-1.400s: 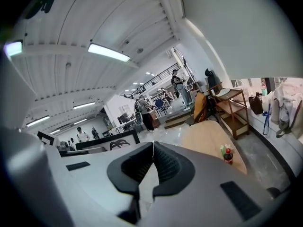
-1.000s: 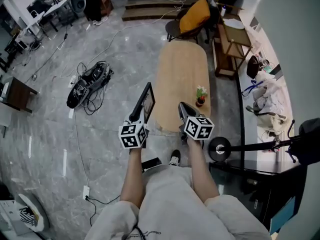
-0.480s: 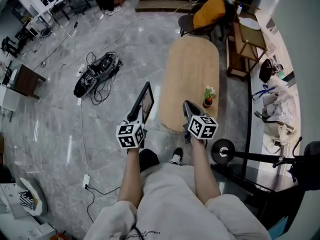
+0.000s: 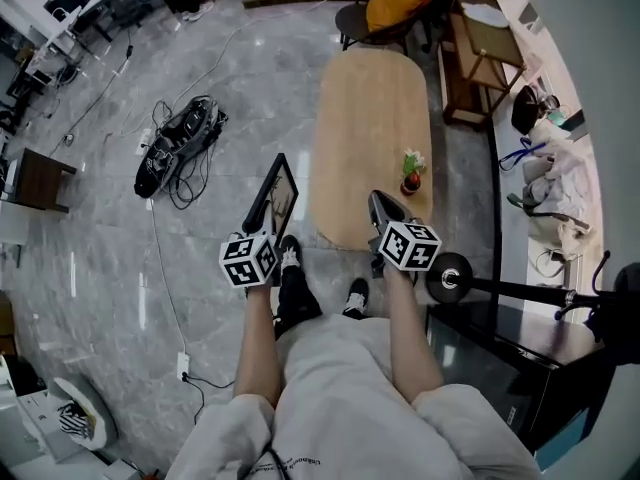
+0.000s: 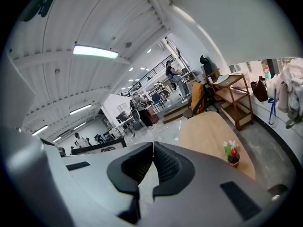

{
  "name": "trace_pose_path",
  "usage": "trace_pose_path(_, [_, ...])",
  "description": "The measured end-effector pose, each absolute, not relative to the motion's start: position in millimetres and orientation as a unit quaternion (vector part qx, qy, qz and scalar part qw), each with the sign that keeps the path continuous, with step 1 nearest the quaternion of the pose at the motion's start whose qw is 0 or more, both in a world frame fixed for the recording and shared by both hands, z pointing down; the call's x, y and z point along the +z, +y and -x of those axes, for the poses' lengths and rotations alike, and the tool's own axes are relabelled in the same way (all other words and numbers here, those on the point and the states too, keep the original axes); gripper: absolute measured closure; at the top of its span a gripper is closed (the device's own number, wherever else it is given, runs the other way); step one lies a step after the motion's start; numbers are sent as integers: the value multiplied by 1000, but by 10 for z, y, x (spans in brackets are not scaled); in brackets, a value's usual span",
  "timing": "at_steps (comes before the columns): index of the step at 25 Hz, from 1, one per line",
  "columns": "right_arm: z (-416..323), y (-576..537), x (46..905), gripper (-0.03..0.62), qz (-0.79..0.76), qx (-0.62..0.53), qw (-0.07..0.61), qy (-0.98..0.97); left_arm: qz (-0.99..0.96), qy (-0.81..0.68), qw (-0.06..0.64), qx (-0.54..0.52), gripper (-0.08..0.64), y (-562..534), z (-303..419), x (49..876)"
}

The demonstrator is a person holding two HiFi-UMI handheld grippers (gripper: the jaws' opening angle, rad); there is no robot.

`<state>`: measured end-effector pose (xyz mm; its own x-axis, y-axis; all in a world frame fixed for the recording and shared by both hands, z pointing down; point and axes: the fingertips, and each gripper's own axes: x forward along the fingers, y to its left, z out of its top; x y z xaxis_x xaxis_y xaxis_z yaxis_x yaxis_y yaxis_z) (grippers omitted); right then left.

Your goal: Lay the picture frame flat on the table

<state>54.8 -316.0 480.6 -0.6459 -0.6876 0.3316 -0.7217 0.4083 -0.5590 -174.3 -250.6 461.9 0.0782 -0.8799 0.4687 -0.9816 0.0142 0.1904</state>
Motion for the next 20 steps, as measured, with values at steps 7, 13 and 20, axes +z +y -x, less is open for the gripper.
trace_pose_path(7, [-579,-3377,4950,558,-466,350,29,-812,-730,-621,262,110,534,-3053,1805,4822])
trace_pose_path(13, [-470,-3441,5272,558,-483,358,85,-795,-764,-559,284,150,534,-3339,1938,5177])
trace_pose_path(20, [250,-3319,5579,558,-435,373,138,-808,-777,-509,311,201,534,-3446,2344,5731])
